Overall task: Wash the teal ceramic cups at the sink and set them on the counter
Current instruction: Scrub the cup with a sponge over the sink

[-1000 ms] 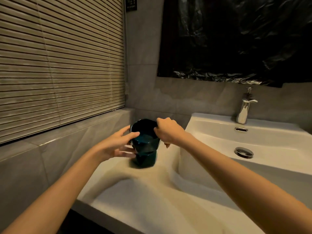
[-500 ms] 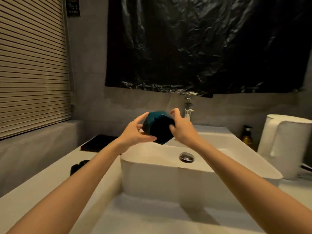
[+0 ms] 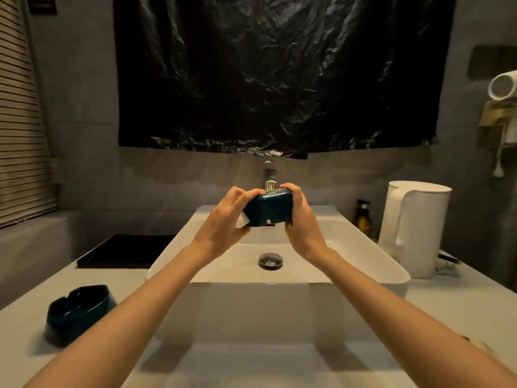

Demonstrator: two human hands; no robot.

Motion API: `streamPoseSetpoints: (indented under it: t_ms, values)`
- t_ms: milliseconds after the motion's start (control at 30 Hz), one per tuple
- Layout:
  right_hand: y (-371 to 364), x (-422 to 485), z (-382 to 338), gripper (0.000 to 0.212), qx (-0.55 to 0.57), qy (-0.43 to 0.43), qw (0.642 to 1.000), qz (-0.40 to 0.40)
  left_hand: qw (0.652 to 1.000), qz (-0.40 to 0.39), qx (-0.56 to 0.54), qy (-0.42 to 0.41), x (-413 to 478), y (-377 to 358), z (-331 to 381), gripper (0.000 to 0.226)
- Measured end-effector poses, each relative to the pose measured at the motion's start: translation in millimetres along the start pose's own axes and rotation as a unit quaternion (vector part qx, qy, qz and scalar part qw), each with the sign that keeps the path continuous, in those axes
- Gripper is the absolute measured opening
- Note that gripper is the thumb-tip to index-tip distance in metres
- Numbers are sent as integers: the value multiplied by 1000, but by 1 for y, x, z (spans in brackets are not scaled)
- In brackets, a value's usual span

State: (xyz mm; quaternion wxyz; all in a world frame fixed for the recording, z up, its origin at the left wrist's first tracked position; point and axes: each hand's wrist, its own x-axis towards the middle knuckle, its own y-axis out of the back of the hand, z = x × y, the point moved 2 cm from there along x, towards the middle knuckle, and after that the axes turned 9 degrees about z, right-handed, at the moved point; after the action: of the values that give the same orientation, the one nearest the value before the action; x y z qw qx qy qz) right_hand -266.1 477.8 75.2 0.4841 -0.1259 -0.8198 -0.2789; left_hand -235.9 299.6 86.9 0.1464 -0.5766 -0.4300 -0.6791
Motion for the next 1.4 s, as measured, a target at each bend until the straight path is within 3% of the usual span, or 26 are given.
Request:
streamPoseSetpoints:
  t_ms: [200,300,533,667,733,967,1133,1300,1400]
  values:
    - [0,-1,3,54,5,-35,999,-5,996,2,-47,77,-5,-9,2,79]
    - [4,4,1,44,1,-47,999,-24,978,1,-127,169,-3,-5,4,78]
    - [17,12,1,30,7,-86,996,-8,886,34,-274,372,-3,-14,16,74]
    - [40,5,5,30,60,-137,988,-44,784,29,-373,496,-6,-28,26,71]
    - [59,-3,5,31,65,-147,986,-46,751,33,-393,530,-7,-36,33,69]
    - [153,-59,23,16,-55,-204,977,-3,711,-5,-412,570,-21,-66,52,61]
    - [205,-120,58,15,-249,-296,921,-44,713,-59,-394,576,-23,-73,63,51]
    - [216,-178,92,42,-397,-378,802,-239,712,-92,-392,576,-25,-73,65,49]
    - [212,-198,107,30,-409,-363,805,-231,713,-107,-382,579,-25,-69,66,45]
